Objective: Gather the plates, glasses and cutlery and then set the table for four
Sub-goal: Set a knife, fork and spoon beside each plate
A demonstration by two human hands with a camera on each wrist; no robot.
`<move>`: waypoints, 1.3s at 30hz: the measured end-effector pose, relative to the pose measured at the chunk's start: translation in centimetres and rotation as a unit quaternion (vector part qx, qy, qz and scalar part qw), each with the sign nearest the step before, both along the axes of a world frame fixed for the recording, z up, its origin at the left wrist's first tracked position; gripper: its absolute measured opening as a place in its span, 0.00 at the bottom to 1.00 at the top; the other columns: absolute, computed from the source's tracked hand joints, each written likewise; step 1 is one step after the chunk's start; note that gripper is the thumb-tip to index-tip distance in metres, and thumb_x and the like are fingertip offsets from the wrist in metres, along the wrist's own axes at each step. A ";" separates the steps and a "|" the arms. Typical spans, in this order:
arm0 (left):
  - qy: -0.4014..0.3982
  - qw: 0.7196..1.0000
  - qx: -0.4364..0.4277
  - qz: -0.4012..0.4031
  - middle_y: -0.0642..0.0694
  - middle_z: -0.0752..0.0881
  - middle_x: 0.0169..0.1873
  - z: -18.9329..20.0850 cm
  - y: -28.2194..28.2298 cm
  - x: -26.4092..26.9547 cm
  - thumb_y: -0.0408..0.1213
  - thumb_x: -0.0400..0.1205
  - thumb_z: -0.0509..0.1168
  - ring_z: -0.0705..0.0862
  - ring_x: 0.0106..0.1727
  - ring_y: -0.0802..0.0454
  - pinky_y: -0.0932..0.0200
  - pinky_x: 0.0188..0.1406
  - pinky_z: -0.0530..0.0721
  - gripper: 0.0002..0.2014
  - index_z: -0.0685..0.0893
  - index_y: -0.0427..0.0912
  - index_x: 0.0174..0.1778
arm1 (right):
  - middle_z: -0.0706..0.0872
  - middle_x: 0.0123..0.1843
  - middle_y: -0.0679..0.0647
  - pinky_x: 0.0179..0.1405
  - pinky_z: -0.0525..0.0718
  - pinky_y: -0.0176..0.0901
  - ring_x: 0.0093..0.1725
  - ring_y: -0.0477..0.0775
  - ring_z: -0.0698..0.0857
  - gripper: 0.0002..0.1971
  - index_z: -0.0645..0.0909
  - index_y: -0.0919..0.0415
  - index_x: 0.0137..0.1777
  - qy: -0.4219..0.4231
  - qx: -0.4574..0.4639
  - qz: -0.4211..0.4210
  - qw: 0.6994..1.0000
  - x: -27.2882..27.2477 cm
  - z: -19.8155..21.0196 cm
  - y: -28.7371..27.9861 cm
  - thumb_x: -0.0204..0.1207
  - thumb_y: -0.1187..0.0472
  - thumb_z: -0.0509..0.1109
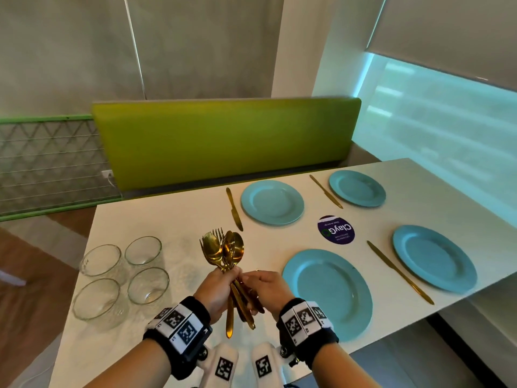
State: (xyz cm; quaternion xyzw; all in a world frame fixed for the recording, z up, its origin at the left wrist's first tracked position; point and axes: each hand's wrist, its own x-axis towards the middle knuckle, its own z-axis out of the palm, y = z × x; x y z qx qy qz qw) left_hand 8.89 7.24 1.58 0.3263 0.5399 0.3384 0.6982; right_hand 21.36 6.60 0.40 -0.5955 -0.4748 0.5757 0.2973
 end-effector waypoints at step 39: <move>0.040 0.996 0.007 -0.074 0.37 0.88 0.41 2.6 9.2 12.4 0.33 0.87 0.53 0.89 0.38 0.45 0.52 0.41 0.87 0.10 0.77 0.31 0.53 | 0.84 0.31 0.50 0.24 0.72 0.31 0.30 0.45 0.78 0.11 0.78 0.56 0.35 -0.054 0.007 -0.108 0.993 15.5 3.5 8.2 0.80 0.65 0.65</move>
